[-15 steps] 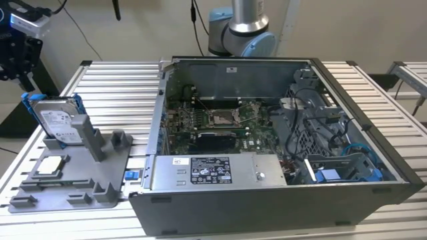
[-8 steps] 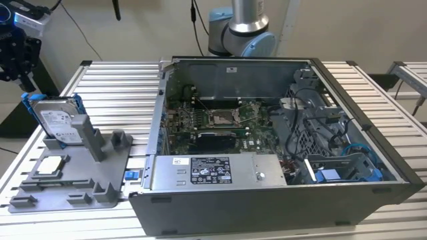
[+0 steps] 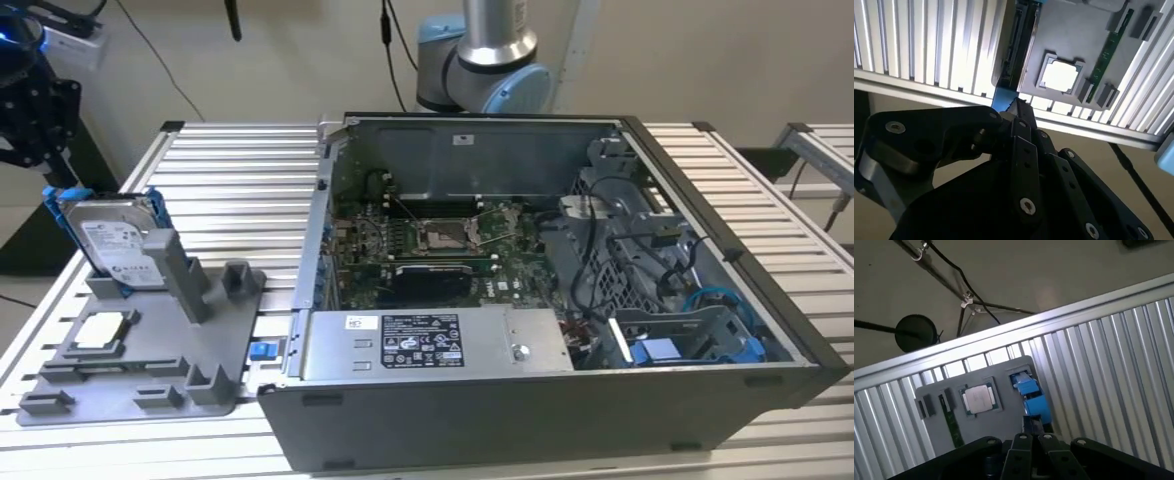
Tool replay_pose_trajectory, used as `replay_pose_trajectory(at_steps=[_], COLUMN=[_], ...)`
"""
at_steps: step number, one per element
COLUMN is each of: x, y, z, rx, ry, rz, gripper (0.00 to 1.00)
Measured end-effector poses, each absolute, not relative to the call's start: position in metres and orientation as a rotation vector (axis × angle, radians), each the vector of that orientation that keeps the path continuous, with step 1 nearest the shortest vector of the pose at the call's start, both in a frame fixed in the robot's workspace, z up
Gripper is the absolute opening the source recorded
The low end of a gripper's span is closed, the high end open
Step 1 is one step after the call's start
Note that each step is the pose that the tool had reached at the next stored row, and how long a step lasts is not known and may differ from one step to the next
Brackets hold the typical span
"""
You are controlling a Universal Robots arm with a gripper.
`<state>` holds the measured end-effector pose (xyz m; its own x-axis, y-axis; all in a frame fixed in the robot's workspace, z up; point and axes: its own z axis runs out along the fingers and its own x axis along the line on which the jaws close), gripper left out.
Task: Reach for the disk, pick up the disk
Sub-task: 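Pick up the disk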
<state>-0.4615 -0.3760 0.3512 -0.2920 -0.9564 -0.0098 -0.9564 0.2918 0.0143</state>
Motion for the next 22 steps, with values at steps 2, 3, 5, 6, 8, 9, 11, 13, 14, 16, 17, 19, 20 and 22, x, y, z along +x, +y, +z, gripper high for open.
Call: replay_pose_trajectory(at_steps=[2,3,5,6,8,9,11,13,14,16,17,19,20,22], x=[-0.4615,-0.4615,-0.4615,-0.4615,-0.4615,-0.4615,-0.4615,-0.4615,-0.4615,-0.4615,-0.4615,-0.4615,-0.4615,-0.4615], y=[-0.376,-0.3759,-0.3757,-0.3753,-0.3754,-0.3754,-0.3754,-0.3754,-0.3753,-0.3754,-0.3754,-0.3754,-0.3754,-0.3754], z=[0.351,0.3509,0.3506,0.3506,0.3507,0.3507,0.3507,0.3508,0.3507,0.3508,0.3507,0.3507,0.3507,0.3508], rx=[1.908,1.927,1.957,1.967,1.968,1.968,1.969,1.969,1.969,1.969,1.969,1.97,1.97,1.97], ry=[-2.495,-2.48,-2.457,-2.449,-2.447,-2.447,-2.447,-2.447,-2.447,-2.446,-2.446,-2.446,-2.446,-2.446], rz=[-0.027,-0.027,-0.027,-0.027,-0.027,-0.027,-0.027,-0.027,-0.027,-0.027,-0.027,-0.027,-0.027,-0.027], gripper=[0.0,0.0,0.0,0.0,0.0,0.0,0.0,1.0,1.0,1.0,1.0,1.0,1.0,1.0])
